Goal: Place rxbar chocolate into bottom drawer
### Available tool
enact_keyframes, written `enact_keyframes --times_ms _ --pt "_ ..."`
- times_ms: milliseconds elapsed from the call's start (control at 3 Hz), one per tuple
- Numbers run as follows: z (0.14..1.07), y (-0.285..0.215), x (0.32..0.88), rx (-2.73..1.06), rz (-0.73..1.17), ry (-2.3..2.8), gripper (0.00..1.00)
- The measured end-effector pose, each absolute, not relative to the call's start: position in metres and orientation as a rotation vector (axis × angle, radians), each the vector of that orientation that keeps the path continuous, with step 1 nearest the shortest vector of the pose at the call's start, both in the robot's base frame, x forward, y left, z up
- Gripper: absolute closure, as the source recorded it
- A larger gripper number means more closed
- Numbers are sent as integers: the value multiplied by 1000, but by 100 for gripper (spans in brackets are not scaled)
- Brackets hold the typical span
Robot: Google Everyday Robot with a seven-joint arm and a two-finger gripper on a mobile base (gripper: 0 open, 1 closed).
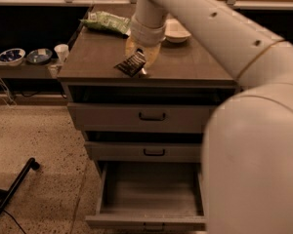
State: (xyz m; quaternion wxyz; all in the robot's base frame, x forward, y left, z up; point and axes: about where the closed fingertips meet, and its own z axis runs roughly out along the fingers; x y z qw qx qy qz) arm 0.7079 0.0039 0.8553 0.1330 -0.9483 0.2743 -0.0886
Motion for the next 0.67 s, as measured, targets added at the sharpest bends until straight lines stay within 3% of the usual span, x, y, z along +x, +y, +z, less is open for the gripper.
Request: enact_keyframes --times_ms 333,667 --pt "864 -10 670 -2636 -268 987 100" --pt "803 -7 630 -2708 -135 1150 100"
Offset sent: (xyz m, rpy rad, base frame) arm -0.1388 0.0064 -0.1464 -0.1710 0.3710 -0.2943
